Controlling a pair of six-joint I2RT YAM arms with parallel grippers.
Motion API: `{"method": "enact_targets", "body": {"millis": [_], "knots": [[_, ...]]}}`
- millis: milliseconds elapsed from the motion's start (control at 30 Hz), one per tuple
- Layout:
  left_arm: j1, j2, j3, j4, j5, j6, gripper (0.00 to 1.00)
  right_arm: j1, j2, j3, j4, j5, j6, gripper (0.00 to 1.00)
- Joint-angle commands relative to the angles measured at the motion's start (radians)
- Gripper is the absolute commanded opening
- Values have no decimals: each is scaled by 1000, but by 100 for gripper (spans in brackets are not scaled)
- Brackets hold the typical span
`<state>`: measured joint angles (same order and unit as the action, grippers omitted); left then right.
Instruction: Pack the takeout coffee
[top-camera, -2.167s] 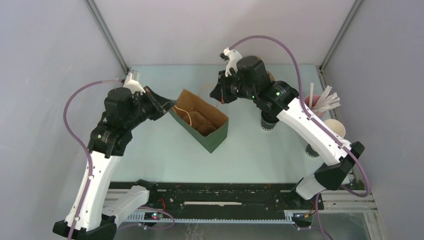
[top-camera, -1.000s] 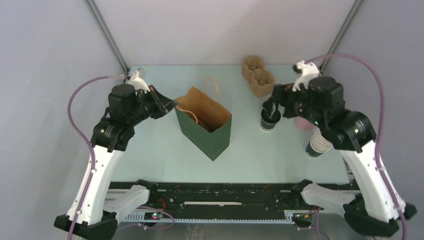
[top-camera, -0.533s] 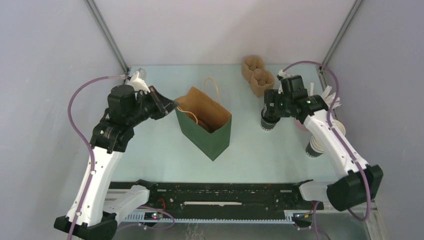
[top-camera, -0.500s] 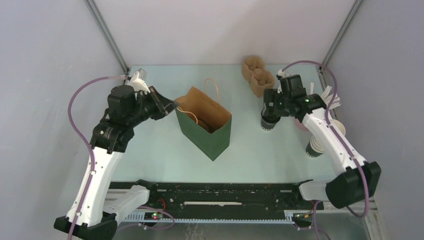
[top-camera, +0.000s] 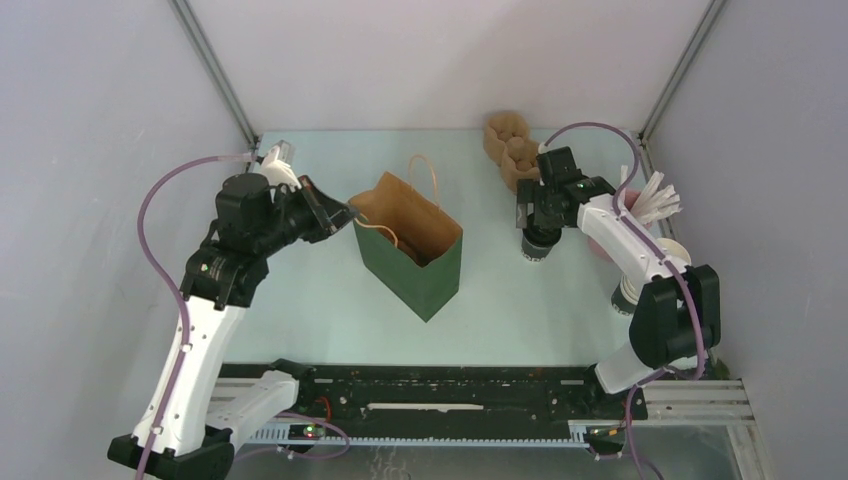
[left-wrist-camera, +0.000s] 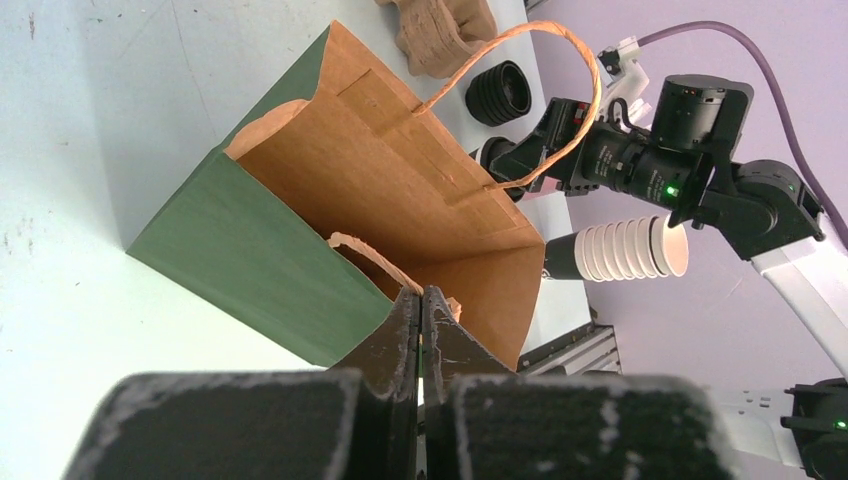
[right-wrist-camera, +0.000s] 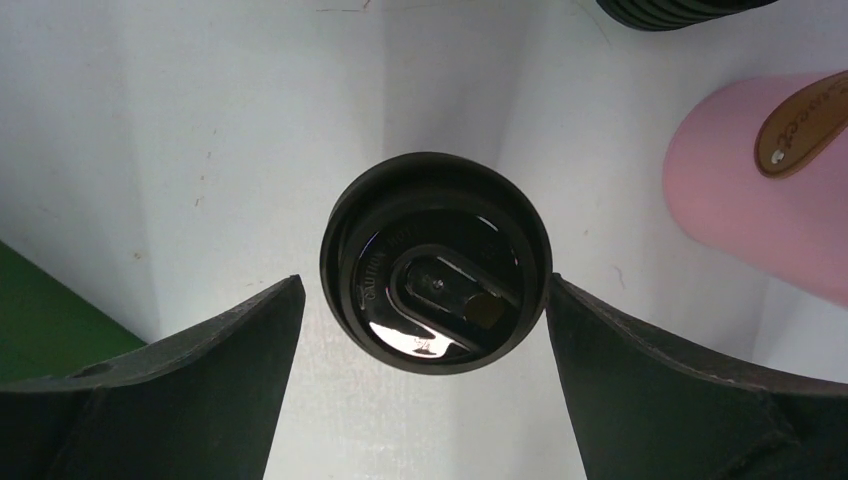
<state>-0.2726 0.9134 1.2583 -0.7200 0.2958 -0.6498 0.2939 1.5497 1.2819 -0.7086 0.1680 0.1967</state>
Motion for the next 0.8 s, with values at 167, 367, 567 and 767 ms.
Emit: {"method": "enact_targets", "body": {"millis": [167,367,567,767], "knots": [[7,-14,-13,21,23,13,0,-10,27,16,57,44,-34,100],[7,-14,-13,19,23,13,0,-15,39,15,57,29,-32,100],[7,-20,-16,15,22,13,0,-23,32,15,55,20,-28,93],[7,-22,-17,11,21,15,0,-28,20,14,28,15,-21,88]]}}
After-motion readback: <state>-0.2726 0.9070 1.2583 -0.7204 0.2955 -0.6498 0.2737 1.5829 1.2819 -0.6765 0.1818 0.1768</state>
